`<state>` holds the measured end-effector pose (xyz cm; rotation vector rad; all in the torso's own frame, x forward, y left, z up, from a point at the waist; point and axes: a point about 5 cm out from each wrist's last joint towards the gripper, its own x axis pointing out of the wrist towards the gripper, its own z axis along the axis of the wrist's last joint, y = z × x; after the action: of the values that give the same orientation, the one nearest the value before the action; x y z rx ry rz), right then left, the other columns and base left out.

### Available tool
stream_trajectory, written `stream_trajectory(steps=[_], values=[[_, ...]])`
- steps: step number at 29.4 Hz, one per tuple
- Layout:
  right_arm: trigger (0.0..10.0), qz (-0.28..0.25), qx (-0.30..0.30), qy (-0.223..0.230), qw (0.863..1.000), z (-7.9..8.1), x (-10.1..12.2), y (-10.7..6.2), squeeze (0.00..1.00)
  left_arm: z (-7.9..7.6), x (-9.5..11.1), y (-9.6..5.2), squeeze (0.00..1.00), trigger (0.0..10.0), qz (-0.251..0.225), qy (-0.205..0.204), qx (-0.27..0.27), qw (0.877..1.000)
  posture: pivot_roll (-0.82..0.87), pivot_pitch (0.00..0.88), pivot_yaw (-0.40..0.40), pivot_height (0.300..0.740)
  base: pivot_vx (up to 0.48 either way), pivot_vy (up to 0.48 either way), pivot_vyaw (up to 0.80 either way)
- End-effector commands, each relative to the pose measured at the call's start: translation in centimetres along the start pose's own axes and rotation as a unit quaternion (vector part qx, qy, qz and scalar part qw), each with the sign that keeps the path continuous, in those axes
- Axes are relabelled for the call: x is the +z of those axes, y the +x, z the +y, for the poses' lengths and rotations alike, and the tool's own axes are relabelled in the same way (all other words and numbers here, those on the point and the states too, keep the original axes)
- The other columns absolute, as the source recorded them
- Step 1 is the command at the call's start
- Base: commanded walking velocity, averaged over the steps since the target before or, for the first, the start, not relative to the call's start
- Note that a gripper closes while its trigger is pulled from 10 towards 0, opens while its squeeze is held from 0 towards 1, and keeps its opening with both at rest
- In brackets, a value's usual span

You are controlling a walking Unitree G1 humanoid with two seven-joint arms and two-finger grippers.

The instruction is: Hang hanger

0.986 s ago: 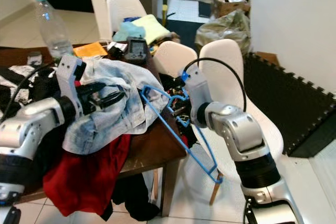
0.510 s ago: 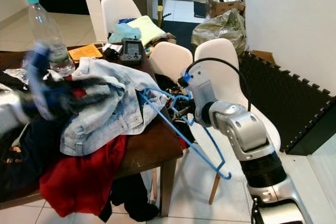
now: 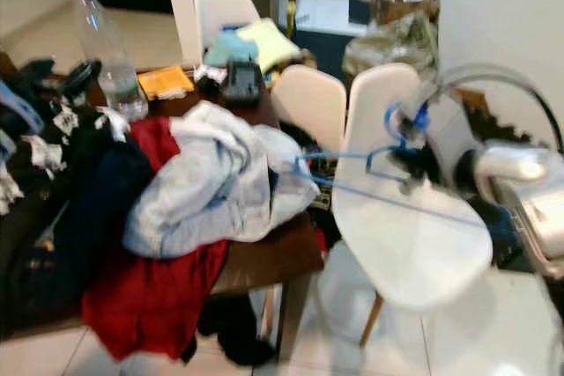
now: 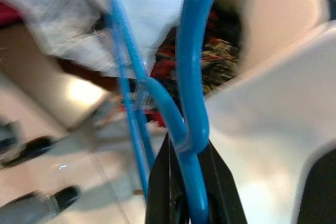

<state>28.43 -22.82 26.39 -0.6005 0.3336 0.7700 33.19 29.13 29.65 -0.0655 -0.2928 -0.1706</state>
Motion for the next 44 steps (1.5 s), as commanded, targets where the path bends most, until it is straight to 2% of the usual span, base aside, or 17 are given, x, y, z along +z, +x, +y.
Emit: stream_trajectory(steps=[1, 4, 5, 8, 13, 16, 23, 30, 33, 34, 36, 38, 39, 40, 41, 43, 44], values=[[10.0, -0.007, 0.046, -0.031, 0.998, 1.1, 0.8, -0.4, 0.0, -0.6, -0.3, 0.4, 0.0, 10.0, 0.0, 0.002, -0.009, 1.0, 0.12, 0.055, -0.046, 0.74, 0.0, 0.0, 0.0], [10.0, -0.003, 0.127, -0.044, 0.991, 4.1, 0.8, 0.4, 0.0, -1.1, -0.7, 0.9, 0.0, 10.0, 0.004, 0.016, -0.014, 1.0, 0.12, 0.051, -0.04, 0.74, 0.0, 0.0, 0.0], [10.0, -0.003, 0.127, -0.044, 0.991, 4.1, 0.8, 0.4, 0.0, -1.1, -0.7, 0.9, 0.0, 10.0, 0.004, 0.016, -0.014, 1.0, 0.12, 0.051, -0.04, 0.74, 0.0, 0.0, 0.0], [10.0, -0.018, 0.186, -0.052, 0.981, 6.5, 1.3, 1.4, 0.0, -1.3, -0.8, 1.4, 0.0, 10.0, -0.008, 0.02, -0.007, 1.0, 0.12, 0.049, -0.034, 0.74, 0.0, 0.0, 0.0], [10.0, -0.011, 0.202, -0.058, 0.978, 7.3, 1.2, 1.9, 0.0, -1.4, -0.7, 1.5, 0.0, 10.0, -0.015, 0.019, -0.005, 1.0, 0.11, 0.049, -0.033, 0.74, 0.0, 0.0, 0.0], [10.0, 0.029, 0.246, -0.069, 0.966, 10.5, 0.2, 4.5, 0.0, -2.7, -0.9, 2.0, 0.0, 10.0, -0.032, -0.005, -0.02, 0.999, 0.11, 0.05, -0.036, 0.74, 0.0, 0.0, 0.0], [10.0, 0.042, 0.257, -0.049, 0.964, 11.2, -0.2, 4.8, 0.0, -4.1, -1.5, 2.3, 0.0, 10.0, -0.035, -0.02, -0.046, 0.998, 0.1, 0.055, -0.038, 0.74, 0.0, 0.0, 0.0], [10.0, 0.046, 0.272, -0.048, 0.96, 11.6, -0.4, 4.4, 0.0, -4.4, -1.6, 2.4, 0.0, 10.0, -0.039, -0.022, -0.052, 0.998, 0.1, 0.058, -0.041, 0.74, 0.0, 0.0, 0.0], [10.0, -0.016, 0.251, -0.018, 0.968, 9.9, 1.0, 3.9, 0.0, -4.5, -1.7, 2.4, 0.0, 10.0, -0.039, -0.02, -0.054, 0.998, 0.1, 0.058, -0.041, 0.74, 0.0, 0.0, 0.0], [10.0, -0.016, 0.251, -0.018, 0.968, 9.9, 1.0, 3.9, 0.0, -4.5, -1.7, 2.4, 0.0, 10.0, -0.039, -0.02, -0.054, 0.998, 0.1, 0.058, -0.041, 0.74, 0.0, 0.0, 0.0], [10.0, -0.062, 0.183, 0.021, 0.981, 7.0, 1.8, 3.8, 0.0, -4.2, -1.9, 2.4, 0.0, 10.0, -0.04, -0.015, -0.041, 0.998, 0.1, 0.058, -0.041, 0.74, 0.0, 0.0, 0.0], [10.0, -0.062, 0.183, 0.021, 0.981, 7.0, 1.8, 3.8, 0.0, -4.2, -1.9, 2.4, 0.0, 10.0, -0.04, -0.015, -0.041, 0.998, 0.1, 0.058, -0.041, 0.74, 0.0, 0.0, 0.0], [10.0, -0.061, 0.081, 0.057, 0.993, 4.0, 1.4, 4.3, 0.0, -3.7, -1.8, 2.4, 0.0, 10.0, -0.044, -0.005, -0.018, 0.999, 0.11, 0.058, -0.041, 0.74, 0.0, 0.0, 0.0], [10.0, -0.053, -0.012, 0.09, 0.994, 1.3, 0.9, 4.3, 0.0, -3.1, -1.6, 2.3, 0.0, 10.0, -0.05, 0.001, 0.004, 0.999, 0.11, 0.058, -0.04, 0.74, 0.0, 0.0, 0.0], [10.0, -0.053, -0.012, 0.09, 0.994, 1.3, 0.9, 4.3, 0.0, -3.1, -1.6, 2.3, 0.0, 10.0, -0.05, 0.001, 0.004, 0.999, 0.11, 0.058, -0.04, 0.74, 0.0, 0.0, 0.0], [10.0, -0.063, -0.136, 0.174, 0.973, -2.5, 0.2, 3.4, 0.0, -2.7, -1.1, 2.2, 0.0, 10.0, -0.061, -0.008, 0.013, 0.998, 0.11, 0.058, -0.04, 0.74, 0.0, 0.0, 0.0], [10.0, -0.081, -0.16, 0.203, 0.963, -3.4, 0.2, 2.7, 0.0, -2.9, -0.8, 2.2, 0.0, 10.0, -0.066, -0.023, 0.0, 0.998, 0.12, 0.059, -0.035, 0.74, 0.0, 0.0, 0.0]])
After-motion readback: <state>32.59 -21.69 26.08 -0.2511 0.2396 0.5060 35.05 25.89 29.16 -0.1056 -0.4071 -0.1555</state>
